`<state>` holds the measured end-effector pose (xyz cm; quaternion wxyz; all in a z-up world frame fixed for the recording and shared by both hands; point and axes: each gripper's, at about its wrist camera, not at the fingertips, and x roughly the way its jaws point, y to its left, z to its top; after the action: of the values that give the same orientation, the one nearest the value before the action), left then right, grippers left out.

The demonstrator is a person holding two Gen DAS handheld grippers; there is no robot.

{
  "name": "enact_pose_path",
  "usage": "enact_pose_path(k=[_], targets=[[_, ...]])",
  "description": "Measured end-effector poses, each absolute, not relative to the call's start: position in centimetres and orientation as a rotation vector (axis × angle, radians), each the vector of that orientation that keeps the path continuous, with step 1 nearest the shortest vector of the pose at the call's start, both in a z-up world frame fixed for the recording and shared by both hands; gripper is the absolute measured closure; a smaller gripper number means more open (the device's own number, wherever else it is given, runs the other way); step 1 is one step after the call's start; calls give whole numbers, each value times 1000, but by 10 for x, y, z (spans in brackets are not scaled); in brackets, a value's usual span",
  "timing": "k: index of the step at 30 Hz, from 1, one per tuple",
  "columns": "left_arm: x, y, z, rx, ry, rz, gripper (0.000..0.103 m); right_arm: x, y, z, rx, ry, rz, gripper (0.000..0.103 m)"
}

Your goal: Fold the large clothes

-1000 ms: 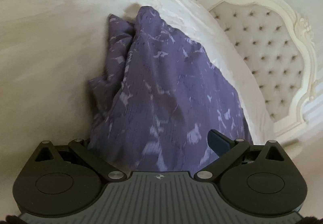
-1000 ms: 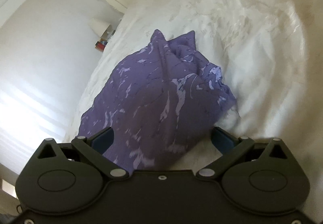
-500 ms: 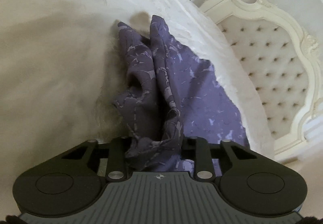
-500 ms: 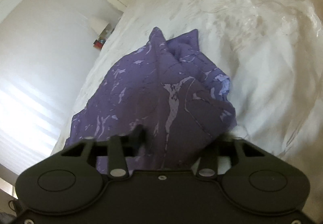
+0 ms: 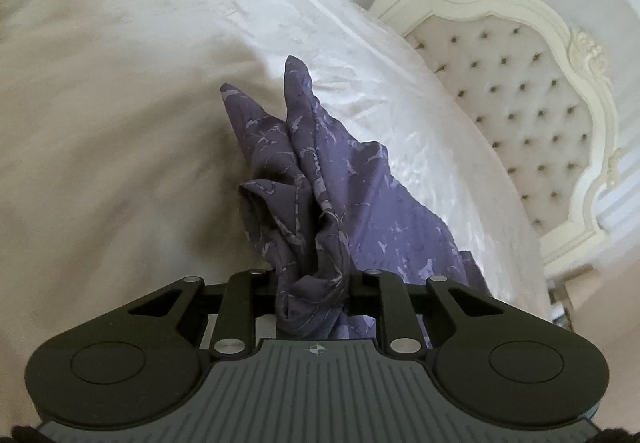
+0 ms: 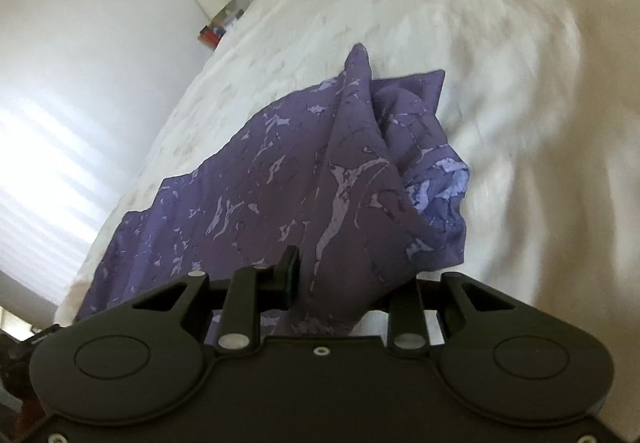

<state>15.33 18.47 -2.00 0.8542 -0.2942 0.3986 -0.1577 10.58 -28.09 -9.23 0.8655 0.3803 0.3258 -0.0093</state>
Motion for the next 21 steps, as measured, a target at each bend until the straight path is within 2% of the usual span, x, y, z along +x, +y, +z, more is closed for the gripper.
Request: enact_pose_path(k=[5,8,9,13,16,19,21], targets=[[117,198,-22,-616,850,-326,81,84,-275,-95,805,707,-10,64],[105,205,-29,-623,853,-314,81,77,-274,-95,794,718,-17,61],[105,205,-31,-616,859,-300,78,74,-273,-94,793,717,-32,58],[106,207,-37,-553,848,-218,70,73,-279,-91,742,700,-111,32],[103,203,-33,-498,814,-172,61,70,-281,-88,706,677,-156,29],[92,201,-22,-424,738,-110,59,64,-282,-84,675,644,-199,20],[82,196,-9,-368,672,-93,55,58,-278,-78,637,603,-226,19]])
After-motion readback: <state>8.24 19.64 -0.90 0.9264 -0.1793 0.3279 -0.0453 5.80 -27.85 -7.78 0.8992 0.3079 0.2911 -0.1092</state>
